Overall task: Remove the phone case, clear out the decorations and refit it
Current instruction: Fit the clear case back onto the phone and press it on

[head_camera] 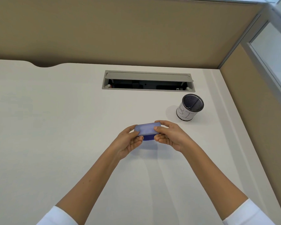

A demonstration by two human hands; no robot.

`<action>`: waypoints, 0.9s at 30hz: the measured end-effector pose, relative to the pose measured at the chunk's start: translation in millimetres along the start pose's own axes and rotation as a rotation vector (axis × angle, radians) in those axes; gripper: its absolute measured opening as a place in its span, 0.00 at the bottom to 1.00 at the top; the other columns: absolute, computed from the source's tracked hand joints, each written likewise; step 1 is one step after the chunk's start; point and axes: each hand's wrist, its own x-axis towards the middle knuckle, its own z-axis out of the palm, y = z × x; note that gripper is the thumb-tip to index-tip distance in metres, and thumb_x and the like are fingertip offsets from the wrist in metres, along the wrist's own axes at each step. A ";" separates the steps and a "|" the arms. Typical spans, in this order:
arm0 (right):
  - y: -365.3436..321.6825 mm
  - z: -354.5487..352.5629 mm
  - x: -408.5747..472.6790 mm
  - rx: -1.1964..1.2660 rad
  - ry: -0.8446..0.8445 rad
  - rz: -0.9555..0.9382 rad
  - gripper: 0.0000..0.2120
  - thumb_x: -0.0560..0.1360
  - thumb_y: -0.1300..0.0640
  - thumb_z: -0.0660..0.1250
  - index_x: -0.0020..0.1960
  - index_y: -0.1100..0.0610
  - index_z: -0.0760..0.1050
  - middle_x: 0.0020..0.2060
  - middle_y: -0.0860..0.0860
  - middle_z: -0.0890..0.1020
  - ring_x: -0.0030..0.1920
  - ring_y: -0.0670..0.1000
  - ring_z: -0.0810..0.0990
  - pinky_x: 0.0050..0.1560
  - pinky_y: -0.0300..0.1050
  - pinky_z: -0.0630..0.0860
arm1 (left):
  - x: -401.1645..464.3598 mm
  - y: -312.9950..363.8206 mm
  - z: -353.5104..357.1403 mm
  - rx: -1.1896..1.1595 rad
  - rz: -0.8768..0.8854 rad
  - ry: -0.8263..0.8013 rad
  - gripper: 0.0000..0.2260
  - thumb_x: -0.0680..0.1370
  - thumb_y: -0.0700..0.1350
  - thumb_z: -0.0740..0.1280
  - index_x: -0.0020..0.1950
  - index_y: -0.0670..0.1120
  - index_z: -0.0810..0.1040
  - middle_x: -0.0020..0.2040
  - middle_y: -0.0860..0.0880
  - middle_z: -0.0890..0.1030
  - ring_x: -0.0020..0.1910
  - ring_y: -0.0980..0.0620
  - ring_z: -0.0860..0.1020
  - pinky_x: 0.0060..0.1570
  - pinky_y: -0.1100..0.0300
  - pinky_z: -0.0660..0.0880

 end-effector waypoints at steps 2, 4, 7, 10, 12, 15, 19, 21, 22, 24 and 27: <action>0.2 -1.2 -2.0 -0.056 -0.022 -0.031 0.15 0.76 0.58 0.68 0.62 0.54 0.73 0.31 0.58 0.82 0.28 0.50 0.81 0.33 0.38 0.80 | -1.9 0.7 -1.9 0.004 0.021 -0.033 0.12 0.79 0.40 0.65 0.61 0.49 0.73 0.38 0.43 0.83 0.36 0.52 0.83 0.37 0.62 0.80; 0.9 -1.4 -3.5 -0.104 -0.053 -0.052 0.16 0.76 0.56 0.68 0.62 0.52 0.71 0.34 0.59 0.83 0.31 0.52 0.82 0.36 0.40 0.81 | -3.7 0.5 -2.0 0.046 0.056 -0.061 0.15 0.77 0.40 0.68 0.62 0.52 0.71 0.43 0.41 0.83 0.40 0.49 0.83 0.40 0.60 0.81; 7.0 3.6 -2.9 -0.173 -0.062 -0.103 0.20 0.73 0.57 0.71 0.62 0.51 0.70 0.39 0.60 0.85 0.37 0.55 0.84 0.43 0.43 0.82 | -2.9 -1.3 0.4 0.086 0.140 -0.048 0.21 0.75 0.38 0.71 0.63 0.53 0.70 0.48 0.41 0.83 0.44 0.47 0.84 0.46 0.59 0.81; 15.9 10.7 -0.2 -0.143 -0.003 -0.180 0.24 0.71 0.61 0.74 0.63 0.52 0.69 0.41 0.60 0.85 0.39 0.55 0.85 0.43 0.45 0.82 | -1.1 -4.8 3.6 0.103 0.223 -0.005 0.23 0.73 0.36 0.72 0.64 0.51 0.70 0.46 0.39 0.83 0.39 0.48 0.83 0.46 0.59 0.81; 20.0 14.1 1.0 -0.100 0.036 -0.207 0.24 0.70 0.63 0.74 0.62 0.53 0.69 0.41 0.60 0.84 0.38 0.54 0.85 0.42 0.43 0.81 | -0.7 -7.4 5.3 0.145 0.277 0.030 0.24 0.73 0.36 0.73 0.64 0.51 0.70 0.44 0.39 0.83 0.37 0.48 0.83 0.45 0.59 0.81; 25.2 18.9 3.1 -0.124 0.086 -0.247 0.22 0.69 0.64 0.73 0.60 0.54 0.71 0.37 0.60 0.83 0.34 0.53 0.82 0.39 0.43 0.80 | -1.6 -10.2 7.2 0.189 0.339 0.063 0.23 0.72 0.38 0.73 0.63 0.52 0.70 0.40 0.41 0.83 0.35 0.50 0.82 0.42 0.60 0.81; 26.6 21.1 5.9 -0.120 0.099 -0.285 0.22 0.69 0.64 0.73 0.60 0.53 0.71 0.36 0.60 0.84 0.33 0.52 0.82 0.39 0.44 0.80 | -2.5 -12.5 6.9 0.171 0.390 0.058 0.22 0.73 0.38 0.73 0.64 0.53 0.71 0.42 0.41 0.84 0.40 0.47 0.84 0.43 0.58 0.81; 24.2 19.3 5.5 -0.075 0.072 -0.285 0.21 0.71 0.63 0.73 0.61 0.53 0.71 0.38 0.61 0.84 0.34 0.53 0.83 0.41 0.44 0.81 | -2.6 -10.9 4.6 0.156 0.377 0.038 0.21 0.74 0.41 0.72 0.64 0.54 0.71 0.47 0.41 0.84 0.45 0.44 0.84 0.45 0.56 0.81; 23.3 18.4 5.5 -0.037 0.057 -0.280 0.20 0.72 0.62 0.72 0.61 0.54 0.71 0.38 0.61 0.84 0.35 0.54 0.83 0.41 0.44 0.82 | -2.9 -9.0 3.5 0.149 0.356 0.026 0.19 0.76 0.43 0.70 0.65 0.55 0.71 0.49 0.42 0.84 0.47 0.44 0.84 0.46 0.54 0.81; 23.0 16.5 6.9 0.047 0.048 -0.260 0.15 0.76 0.57 0.68 0.61 0.56 0.72 0.44 0.61 0.83 0.39 0.57 0.85 0.42 0.44 0.82 | -3.4 -4.4 2.3 0.140 0.308 0.013 0.13 0.79 0.49 0.66 0.63 0.55 0.74 0.52 0.45 0.83 0.48 0.45 0.84 0.48 0.51 0.81; 23.8 15.2 9.1 0.158 0.070 -0.212 0.11 0.79 0.53 0.61 0.58 0.58 0.74 0.54 0.59 0.79 0.48 0.62 0.83 0.42 0.43 0.82 | -1.1 2.2 0.9 0.136 0.242 0.026 0.10 0.80 0.55 0.61 0.56 0.55 0.78 0.54 0.48 0.83 0.50 0.48 0.84 0.49 0.49 0.81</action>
